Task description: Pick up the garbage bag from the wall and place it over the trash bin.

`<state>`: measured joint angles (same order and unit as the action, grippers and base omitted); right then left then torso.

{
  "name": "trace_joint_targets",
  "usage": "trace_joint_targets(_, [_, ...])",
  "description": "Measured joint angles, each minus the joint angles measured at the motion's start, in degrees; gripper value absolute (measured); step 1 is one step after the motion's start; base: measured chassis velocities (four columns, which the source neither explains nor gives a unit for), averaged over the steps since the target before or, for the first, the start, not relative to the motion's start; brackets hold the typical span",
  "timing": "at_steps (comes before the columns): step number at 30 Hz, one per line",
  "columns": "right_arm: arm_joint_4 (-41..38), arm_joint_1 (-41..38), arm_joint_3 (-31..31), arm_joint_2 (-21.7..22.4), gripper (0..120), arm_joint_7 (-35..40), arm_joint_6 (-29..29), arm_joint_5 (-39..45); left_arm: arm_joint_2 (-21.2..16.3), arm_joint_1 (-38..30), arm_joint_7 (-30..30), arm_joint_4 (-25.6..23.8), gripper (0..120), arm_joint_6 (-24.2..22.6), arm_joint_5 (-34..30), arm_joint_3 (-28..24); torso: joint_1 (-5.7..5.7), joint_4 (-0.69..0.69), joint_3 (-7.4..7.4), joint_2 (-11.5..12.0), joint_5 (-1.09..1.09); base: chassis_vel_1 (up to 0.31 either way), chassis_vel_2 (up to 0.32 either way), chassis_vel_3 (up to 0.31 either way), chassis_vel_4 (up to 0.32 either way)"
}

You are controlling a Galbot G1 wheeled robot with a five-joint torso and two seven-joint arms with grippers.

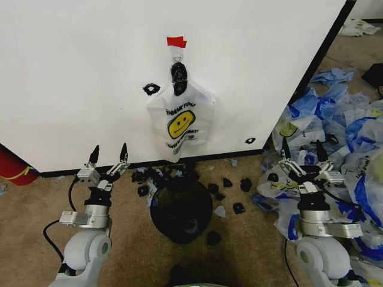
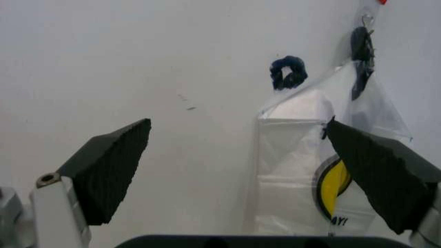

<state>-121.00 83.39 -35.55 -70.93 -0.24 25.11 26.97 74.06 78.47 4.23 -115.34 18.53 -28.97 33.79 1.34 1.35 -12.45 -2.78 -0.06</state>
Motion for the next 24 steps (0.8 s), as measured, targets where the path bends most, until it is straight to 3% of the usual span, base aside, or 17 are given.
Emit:
trace_joint_targets(8, [-0.30, 0.37, 0.79, 0.68, 100, 0.46, -1.14, 0.05, 0.15, 0.08, 0.03, -0.80, 100, -0.76, -0.11, 0.02, 0.00, 0.01, 0.00, 0.00, 0.00, 0.000, 0.000, 0.000, 0.000])
trace_joint_targets(14, [0.71, -2.60, 5.59, 3.29, 100, 4.28, -4.46, 2.66, 0.03, 0.02, -0.02, -0.55, 100, -0.88, -0.19, 0.54, 0.00, 0.01, 0.00, 0.00, 0.00, 0.000, 0.000, 0.000, 0.000])
trace_joint_targets(16, [1.23, -6.76, 10.39, 5.50, 100, 7.08, -7.88, 10.66, 0.28, -0.22, -0.04, -0.19, 100, -1.19, 0.12, 0.64, 0.00, 0.01, 0.00, 0.00, 0.00, 0.000, 0.000, 0.000, 0.000])
trace_joint_targets(17, [1.23, -6.76, 10.39, 5.50, 100, 7.08, -7.88, 10.66, 0.28, -0.22, -0.04, -0.19, 100, -1.19, 0.12, 0.64, 0.00, 0.01, 0.00, 0.00, 0.00, 0.000, 0.000, 0.000, 0.000])
trace_joint_targets(22, [4.18, -17.16, 18.88, 7.81, 100, 7.34, -11.64, 28.41, 1.10, -0.56, -0.09, 0.32, 100, -2.38, 1.52, 0.37, 0.00, 0.01, 0.00, 0.00, 0.00, 0.000, 0.000, 0.000, 0.000])
trace_joint_targets(24, [5.23, -20.26, 21.19, 8.08, 100, 7.32, -12.44, 31.96, 1.41, -0.55, -0.09, 0.42, 100, -2.61, 2.05, 0.31, 0.01, 0.00, -0.01, 0.00, -0.02, 0.000, 0.000, 0.000, 0.000])
